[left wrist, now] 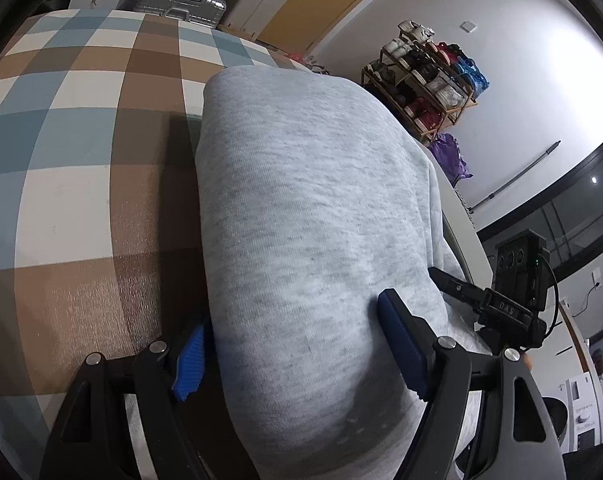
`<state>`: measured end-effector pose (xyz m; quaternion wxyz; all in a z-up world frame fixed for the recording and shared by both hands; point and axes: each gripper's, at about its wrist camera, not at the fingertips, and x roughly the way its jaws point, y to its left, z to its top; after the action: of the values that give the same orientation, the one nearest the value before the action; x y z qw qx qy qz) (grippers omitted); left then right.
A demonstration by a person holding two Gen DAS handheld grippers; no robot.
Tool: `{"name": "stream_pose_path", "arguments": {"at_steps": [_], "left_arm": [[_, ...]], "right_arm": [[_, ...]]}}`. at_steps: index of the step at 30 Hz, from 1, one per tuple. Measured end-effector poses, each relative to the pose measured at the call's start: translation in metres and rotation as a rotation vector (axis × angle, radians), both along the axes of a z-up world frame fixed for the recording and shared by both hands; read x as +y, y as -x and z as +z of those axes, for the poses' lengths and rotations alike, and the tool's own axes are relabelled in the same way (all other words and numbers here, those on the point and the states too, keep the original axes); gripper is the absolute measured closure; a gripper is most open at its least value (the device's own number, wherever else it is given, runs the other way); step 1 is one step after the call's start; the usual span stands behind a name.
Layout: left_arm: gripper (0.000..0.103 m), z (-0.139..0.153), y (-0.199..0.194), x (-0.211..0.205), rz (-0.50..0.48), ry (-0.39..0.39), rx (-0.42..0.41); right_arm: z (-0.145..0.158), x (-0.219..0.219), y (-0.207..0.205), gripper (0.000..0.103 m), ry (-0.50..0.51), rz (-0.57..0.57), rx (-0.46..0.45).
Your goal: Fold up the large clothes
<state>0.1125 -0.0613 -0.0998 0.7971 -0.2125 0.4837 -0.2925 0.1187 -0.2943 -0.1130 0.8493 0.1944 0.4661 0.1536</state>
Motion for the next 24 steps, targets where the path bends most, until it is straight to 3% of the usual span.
{"name": "stream_pose_path", "arguments": {"at_steps": [4, 6, 9, 13, 16, 24], "left_arm": [[0.028, -0.003, -0.006, 0.002, -0.012, 0.024, 0.011], [0.028, -0.006, -0.009, 0.004, -0.021, 0.042, 0.019], [0.029, -0.008, -0.01, 0.006, -0.016, 0.059, 0.019], [0.039, 0.001, 0.001, 0.002, 0.001, 0.032, -0.037], [0.042, 0.005, 0.005, 0.001, 0.011, 0.031, -0.056], [0.044, 0.02, 0.025, -0.003, 0.004, 0.005, -0.13]], "right_arm": [[-0.002, 0.0, -0.003, 0.03, -0.017, 0.035, 0.023], [-0.003, 0.003, -0.001, 0.031, -0.02, 0.052, -0.023], [-0.005, 0.011, 0.0, 0.047, -0.032, 0.065, -0.022], [-0.003, 0.014, 0.005, 0.069, -0.078, 0.059, -0.043], [0.004, 0.014, 0.012, 0.075, -0.076, 0.055, -0.074], [0.024, 0.018, 0.025, 0.079, -0.053, 0.083, -0.129]]}}
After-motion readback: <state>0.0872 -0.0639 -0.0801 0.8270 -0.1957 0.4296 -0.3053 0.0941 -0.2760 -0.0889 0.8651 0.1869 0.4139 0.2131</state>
